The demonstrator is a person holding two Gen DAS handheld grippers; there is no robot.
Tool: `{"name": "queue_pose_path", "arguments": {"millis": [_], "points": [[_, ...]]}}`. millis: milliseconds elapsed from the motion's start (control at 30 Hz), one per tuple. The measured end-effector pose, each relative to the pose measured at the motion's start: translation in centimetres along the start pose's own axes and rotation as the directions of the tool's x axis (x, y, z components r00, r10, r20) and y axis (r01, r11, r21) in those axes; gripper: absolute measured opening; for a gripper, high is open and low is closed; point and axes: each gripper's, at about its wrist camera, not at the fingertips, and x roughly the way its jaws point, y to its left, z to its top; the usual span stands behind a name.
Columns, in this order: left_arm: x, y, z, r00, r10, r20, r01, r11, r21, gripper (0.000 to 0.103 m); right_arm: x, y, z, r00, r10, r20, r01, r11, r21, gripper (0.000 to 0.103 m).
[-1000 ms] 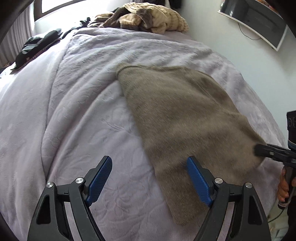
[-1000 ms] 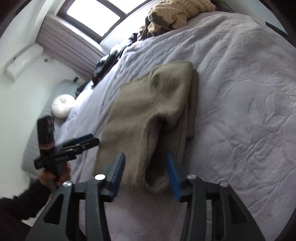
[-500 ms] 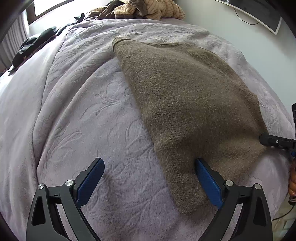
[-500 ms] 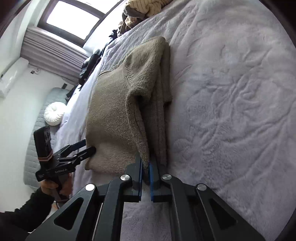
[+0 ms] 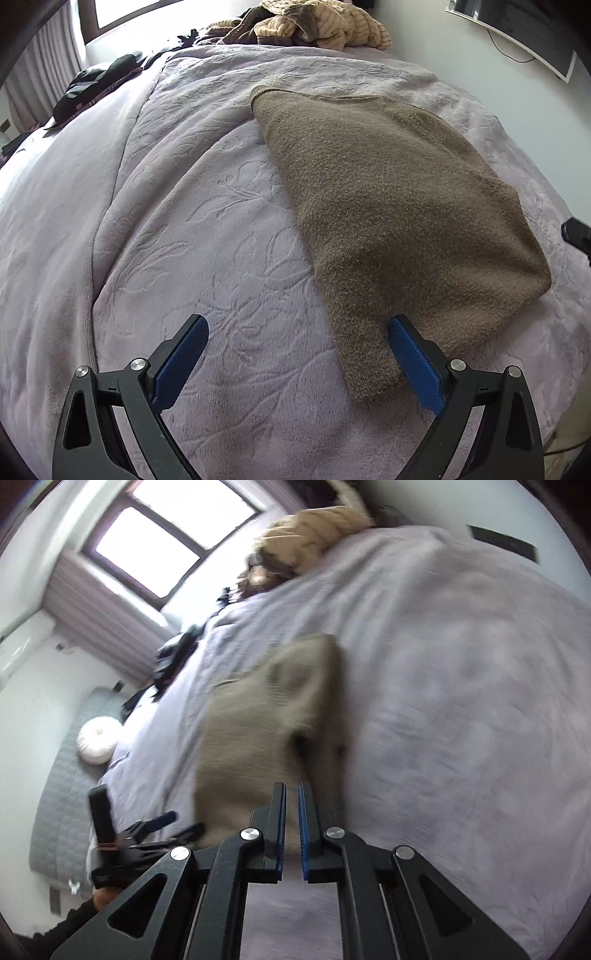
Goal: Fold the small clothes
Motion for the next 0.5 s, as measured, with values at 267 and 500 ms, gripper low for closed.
{"name": "queue_pose_path", "arguments": {"millis": [267,500], "points": [[0.1,-0.4,-0.1,1.0,0.019,-0.01,-0.019,0.999,-0.03,0.098,6.4,-0.3,0.3,0.988,-0.101,-0.119,0.102,0.995,0.005,0.007],[0.2,-0.5,-0.2,1.0,0.016,-0.011,-0.016,0.999,-0.029,0.098,6.1,-2.8,-1.1,0.993,-0.049,-0.108,0.059,0.994,0.088,0.001]]}}
